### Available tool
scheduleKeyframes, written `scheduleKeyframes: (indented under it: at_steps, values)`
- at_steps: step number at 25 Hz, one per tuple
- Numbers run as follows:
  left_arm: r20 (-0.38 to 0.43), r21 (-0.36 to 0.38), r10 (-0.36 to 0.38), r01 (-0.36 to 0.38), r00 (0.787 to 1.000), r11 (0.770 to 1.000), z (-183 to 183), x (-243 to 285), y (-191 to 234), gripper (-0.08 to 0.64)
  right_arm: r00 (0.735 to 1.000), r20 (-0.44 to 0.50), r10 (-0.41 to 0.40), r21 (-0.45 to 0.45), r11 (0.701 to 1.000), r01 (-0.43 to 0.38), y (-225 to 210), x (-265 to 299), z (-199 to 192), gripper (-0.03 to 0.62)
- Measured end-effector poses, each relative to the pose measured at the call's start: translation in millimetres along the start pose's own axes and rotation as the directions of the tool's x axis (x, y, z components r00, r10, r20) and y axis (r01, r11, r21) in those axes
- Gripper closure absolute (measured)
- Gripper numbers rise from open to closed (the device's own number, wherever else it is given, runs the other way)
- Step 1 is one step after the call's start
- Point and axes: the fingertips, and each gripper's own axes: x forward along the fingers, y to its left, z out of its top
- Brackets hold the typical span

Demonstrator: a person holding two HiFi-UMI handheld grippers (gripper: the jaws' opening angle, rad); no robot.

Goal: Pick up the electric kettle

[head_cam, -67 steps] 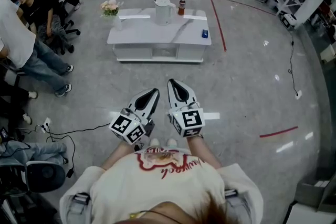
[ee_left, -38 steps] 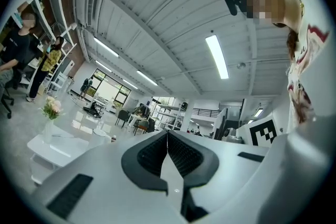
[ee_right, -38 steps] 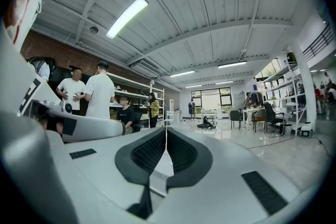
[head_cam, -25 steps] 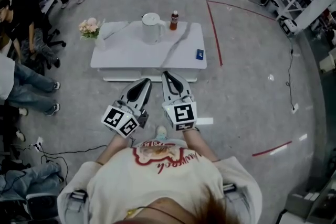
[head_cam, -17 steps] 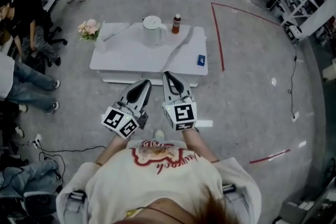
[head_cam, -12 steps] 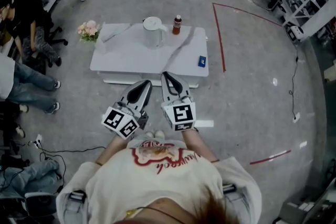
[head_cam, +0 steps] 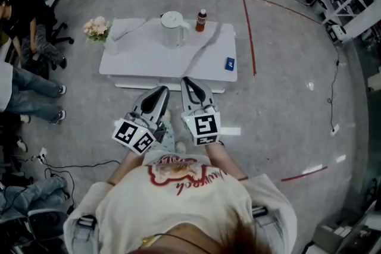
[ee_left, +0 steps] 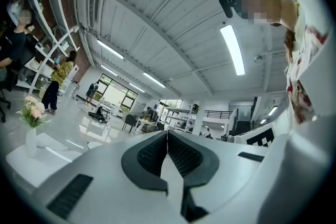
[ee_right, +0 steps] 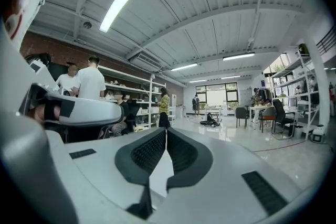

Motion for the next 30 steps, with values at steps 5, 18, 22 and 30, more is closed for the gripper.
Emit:
scheduleKeyframes:
  at_steps: [5,18,22,30]
  values:
    - [0.011,-0.015,-0.002,0.002,1.000,1.000,3.7,21.1,34.1,0.548,1.000,0.001,-0.009,-0.021,1.000,0.009,-12.7,35.7,-3.5,0.575]
    - [-0.007,-0.019,-0.086,0.086,0.996,0.996,45.2,142.4,175.1,0.548,0.997,0.018,-0.070,-0.016,0.997,0.070,-78.8,209.8,22.0,0.575]
    - [-0.023,-0.014,-0.124,0.124,0.992,0.992,62.4,174.3,214.4,0.548,0.996,0.011,-0.085,-0.004,0.996,0.086,-93.5,262.8,29.2,0.575]
    - [-0.043,-0.022,-0.128,0.127,0.991,0.992,74.0,205.0,280.9,0.548,0.991,0.004,-0.133,0.007,0.991,0.133,-110.3,328.3,25.0,0.575]
